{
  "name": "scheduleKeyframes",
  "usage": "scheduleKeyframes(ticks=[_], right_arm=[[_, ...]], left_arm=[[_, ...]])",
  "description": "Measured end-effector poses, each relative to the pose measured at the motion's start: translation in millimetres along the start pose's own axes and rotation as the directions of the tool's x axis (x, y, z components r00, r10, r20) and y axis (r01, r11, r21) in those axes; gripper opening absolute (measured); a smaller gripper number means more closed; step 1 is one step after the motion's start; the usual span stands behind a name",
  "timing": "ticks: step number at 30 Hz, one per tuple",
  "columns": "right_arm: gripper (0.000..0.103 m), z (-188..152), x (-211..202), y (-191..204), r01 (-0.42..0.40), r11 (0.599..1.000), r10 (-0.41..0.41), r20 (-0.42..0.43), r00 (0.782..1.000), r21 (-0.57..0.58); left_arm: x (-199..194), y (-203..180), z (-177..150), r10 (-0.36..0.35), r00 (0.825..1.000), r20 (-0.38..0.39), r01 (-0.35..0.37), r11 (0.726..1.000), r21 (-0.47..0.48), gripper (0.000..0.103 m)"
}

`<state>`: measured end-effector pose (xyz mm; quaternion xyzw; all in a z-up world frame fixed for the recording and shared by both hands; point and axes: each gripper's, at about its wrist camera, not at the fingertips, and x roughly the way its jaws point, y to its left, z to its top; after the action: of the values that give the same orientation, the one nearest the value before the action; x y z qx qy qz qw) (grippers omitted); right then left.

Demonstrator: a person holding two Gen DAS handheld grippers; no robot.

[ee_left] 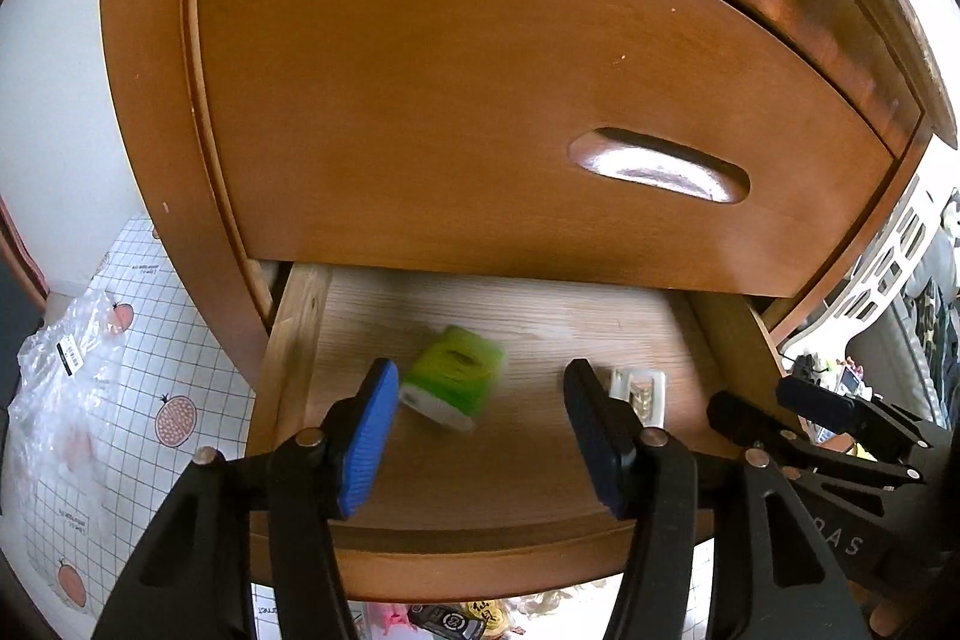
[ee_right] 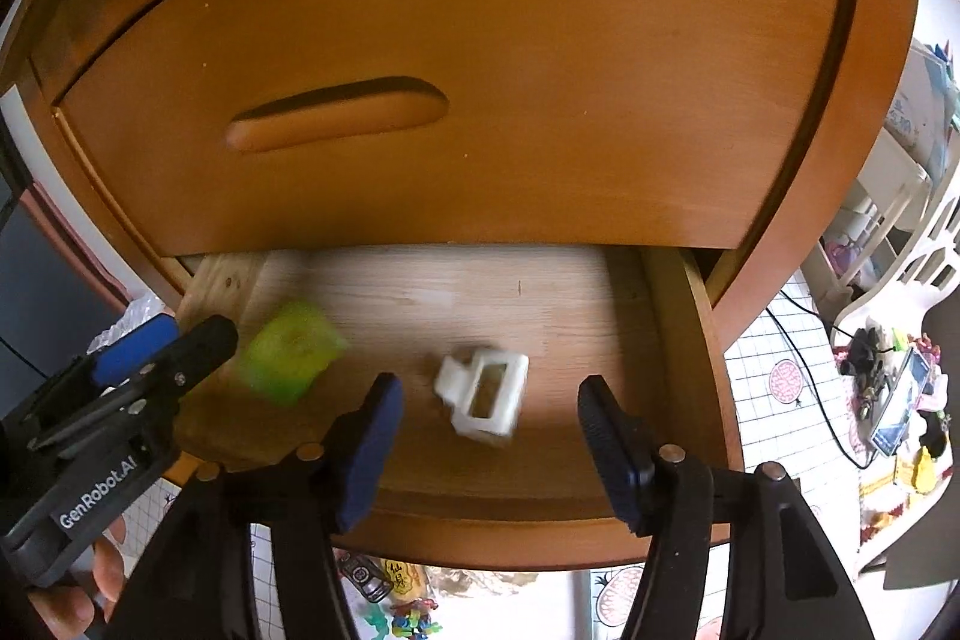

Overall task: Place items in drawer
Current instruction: 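Open both tools to drop the tissue pack and hair clip in the drawer, then withdraw both tools from the drawer back over the tray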

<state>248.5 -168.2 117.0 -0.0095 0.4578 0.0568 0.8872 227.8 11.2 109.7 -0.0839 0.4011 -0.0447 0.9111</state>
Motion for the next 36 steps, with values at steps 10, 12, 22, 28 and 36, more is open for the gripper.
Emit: scheduleKeyframes(ticks=[10, 12, 22, 28, 36], right_arm=[[0.088, -1, 4, -5, 0.004, 1.000, -0.004, 0.002, 1.000, 0.031], [0.098, -2, 5, -7, -0.004, 0.999, 0.004, 0.001, 1.000, 0.044], [0.103, -5, 3, -14, -0.004, 0.997, 0.003, 0.017, 1.000, 0.072], [0.103, -6, -1, -16, -0.007, 0.996, 0.005, 0.028, 1.000, 0.090], [0.103, -6, -27, -10, -0.013, 0.997, 0.005, 0.103, 0.995, 0.073]], left_arm=[[5, 9, 1, 0.049, 0.999, -0.006, -0.049, 0.998, -0.030, 0.079], [6, 10, 1, 0.052, 0.999, -0.001, -0.052, 0.998, -0.033, 0.080], [-1, 14, -1, 0.078, 0.996, 0.045, -0.077, 0.996, -0.040, 0.103], [-8, 16, -1, 0.077, 0.994, 0.074, -0.073, 0.996, -0.049, 0.103], [-37, 16, -4, 0.070, 0.989, 0.134, -0.062, 0.996, -0.060, 0.103]])
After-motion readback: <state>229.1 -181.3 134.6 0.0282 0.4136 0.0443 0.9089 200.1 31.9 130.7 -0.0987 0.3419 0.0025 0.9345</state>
